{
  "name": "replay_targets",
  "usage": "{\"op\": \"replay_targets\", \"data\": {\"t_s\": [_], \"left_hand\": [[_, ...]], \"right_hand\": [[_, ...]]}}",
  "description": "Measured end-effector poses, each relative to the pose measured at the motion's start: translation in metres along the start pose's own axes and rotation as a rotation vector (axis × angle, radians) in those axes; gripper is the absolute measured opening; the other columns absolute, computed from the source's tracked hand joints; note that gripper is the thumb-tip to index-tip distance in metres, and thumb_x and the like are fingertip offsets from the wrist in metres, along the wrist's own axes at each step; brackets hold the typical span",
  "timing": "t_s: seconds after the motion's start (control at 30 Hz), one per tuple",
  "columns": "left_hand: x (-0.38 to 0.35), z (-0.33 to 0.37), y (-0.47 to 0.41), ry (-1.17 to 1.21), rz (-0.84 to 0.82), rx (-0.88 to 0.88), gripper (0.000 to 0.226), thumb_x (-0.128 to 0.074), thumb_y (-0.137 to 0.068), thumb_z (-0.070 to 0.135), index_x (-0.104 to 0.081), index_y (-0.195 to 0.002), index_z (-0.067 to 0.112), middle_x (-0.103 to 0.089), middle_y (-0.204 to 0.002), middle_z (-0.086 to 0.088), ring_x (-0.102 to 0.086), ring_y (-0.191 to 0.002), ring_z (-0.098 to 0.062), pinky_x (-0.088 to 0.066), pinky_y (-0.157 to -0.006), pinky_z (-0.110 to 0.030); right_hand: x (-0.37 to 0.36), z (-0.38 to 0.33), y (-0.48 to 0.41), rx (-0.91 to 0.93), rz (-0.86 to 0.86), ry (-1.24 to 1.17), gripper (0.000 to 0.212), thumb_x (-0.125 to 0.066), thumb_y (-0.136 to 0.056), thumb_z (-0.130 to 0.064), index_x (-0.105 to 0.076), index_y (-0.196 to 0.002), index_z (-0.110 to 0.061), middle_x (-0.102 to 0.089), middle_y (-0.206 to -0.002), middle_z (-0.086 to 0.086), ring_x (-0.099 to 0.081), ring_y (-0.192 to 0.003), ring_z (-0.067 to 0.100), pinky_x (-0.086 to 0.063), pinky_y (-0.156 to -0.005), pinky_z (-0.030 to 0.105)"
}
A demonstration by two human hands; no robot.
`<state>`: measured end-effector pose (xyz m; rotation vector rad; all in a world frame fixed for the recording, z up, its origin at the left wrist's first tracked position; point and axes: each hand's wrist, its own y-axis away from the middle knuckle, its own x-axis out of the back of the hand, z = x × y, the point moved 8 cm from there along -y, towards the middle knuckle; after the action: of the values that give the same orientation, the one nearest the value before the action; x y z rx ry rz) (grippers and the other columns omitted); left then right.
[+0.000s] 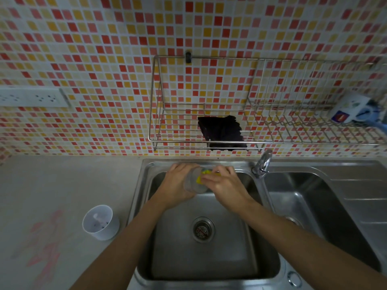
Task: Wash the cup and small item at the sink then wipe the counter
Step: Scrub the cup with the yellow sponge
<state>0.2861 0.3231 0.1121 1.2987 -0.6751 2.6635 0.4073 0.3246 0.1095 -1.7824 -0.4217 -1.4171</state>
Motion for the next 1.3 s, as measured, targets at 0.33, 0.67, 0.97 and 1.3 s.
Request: {"op": "replay_targets", "data": {"t_s": [0.33, 0.67, 0.97, 1.3], "left_hand": [[-0.012, -0.003, 0.004, 0.022, -0.111, 0.064, 0.076, -0.073, -0.058, 0.032, -0.052, -0.128, 0.013, -0.058, -0.126, -0.002, -0.049, -0.115, -0.012, -0.023, -0.093, -0.015], [-0.014, -0.008, 0.000, 0.054, -0.146, 0.124, 0.080, -0.081, -0.060, 0.024, -0.048, -0.133, 0.016, -0.052, -0.134, 0.000, -0.043, -0.122, -0.011, -0.023, -0.102, -0.017], [-0.009, -0.010, -0.002, 0.077, -0.161, 0.139, 0.089, -0.089, -0.058, 0.024, -0.046, -0.135, 0.019, -0.048, -0.137, 0.003, -0.038, -0.122, -0.006, -0.023, -0.101, -0.016], [-0.003, -0.005, 0.005, 0.175, 0.014, 0.192, 0.088, -0.088, -0.059, 0.031, -0.038, -0.131, 0.024, -0.037, -0.124, 0.010, -0.037, -0.113, -0.001, -0.033, -0.094, -0.010]], "right_hand": [[-0.009, 0.000, -0.006, 0.104, -0.159, 0.021, 0.039, -0.067, -0.075, -0.010, -0.068, -0.111, -0.027, -0.066, -0.099, -0.007, -0.050, -0.091, 0.022, -0.037, -0.072, 0.032], [-0.009, -0.003, 0.009, -0.024, -0.099, -0.350, 0.036, -0.075, -0.077, -0.008, -0.072, -0.108, -0.027, -0.066, -0.085, -0.008, -0.048, -0.079, 0.015, -0.048, -0.065, 0.026], [0.000, -0.003, 0.015, 0.149, -0.066, -0.058, 0.039, -0.063, -0.077, -0.009, -0.064, -0.113, -0.023, -0.064, -0.116, -0.011, -0.049, -0.103, 0.024, -0.053, -0.081, 0.037], [0.023, -0.008, -0.005, 0.140, -0.052, -0.090, 0.037, -0.070, -0.073, 0.004, -0.071, -0.105, -0.014, -0.071, -0.107, -0.001, -0.056, -0.096, 0.026, -0.053, -0.079, 0.035]]}}
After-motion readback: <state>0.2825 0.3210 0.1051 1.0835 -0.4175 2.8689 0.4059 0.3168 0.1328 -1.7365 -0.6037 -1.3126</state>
